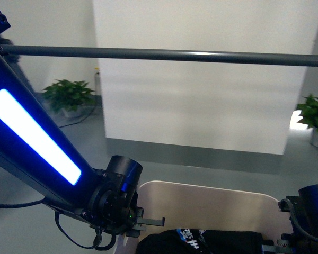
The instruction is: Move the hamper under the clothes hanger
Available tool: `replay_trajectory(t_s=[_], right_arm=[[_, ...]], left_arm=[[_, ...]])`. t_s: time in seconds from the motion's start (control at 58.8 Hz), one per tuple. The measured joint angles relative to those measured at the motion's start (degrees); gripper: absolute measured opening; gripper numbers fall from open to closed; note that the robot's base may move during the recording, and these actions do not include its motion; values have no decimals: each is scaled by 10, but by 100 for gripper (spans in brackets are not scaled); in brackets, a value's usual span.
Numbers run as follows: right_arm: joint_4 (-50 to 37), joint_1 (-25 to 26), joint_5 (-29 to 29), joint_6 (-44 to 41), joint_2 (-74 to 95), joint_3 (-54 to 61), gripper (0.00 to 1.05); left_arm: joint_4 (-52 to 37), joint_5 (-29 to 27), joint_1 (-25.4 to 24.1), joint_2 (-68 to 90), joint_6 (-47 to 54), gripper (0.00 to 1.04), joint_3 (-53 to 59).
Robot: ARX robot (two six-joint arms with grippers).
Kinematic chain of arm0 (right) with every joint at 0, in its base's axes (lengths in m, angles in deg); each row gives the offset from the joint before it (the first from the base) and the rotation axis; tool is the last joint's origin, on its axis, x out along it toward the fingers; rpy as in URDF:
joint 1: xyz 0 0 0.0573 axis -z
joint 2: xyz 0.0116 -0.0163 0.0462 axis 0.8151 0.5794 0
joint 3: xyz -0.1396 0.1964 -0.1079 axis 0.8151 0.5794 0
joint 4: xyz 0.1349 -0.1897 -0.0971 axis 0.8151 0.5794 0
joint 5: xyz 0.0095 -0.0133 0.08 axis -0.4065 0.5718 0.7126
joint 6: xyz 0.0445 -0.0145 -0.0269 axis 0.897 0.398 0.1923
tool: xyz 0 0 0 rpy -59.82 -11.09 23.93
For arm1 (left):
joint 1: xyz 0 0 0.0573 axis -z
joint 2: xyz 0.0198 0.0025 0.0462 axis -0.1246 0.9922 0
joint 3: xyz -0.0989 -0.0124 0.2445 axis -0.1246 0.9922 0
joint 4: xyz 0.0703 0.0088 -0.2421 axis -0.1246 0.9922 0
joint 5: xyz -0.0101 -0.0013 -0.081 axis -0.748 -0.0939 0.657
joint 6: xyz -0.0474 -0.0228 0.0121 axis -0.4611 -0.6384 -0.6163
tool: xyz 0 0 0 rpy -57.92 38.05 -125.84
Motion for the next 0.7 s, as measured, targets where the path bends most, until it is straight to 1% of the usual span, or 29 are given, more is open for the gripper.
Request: replay_trajectory(t_s=[0.153, 0.391, 0.578, 0.697], right_arm=[[0, 1, 0, 0, 0, 0, 3], [0, 18, -18, 0, 0, 2, 3], [0, 4, 2, 0, 0, 2, 3], [0, -5, 4, 0, 0, 2, 3]], left_arm=[[0, 1, 1, 0, 0, 4, -1], [0, 13, 22, 0, 0, 4, -1], [0, -2, 5, 0, 0, 4, 0], [0, -3, -5, -1, 0, 4, 0]])
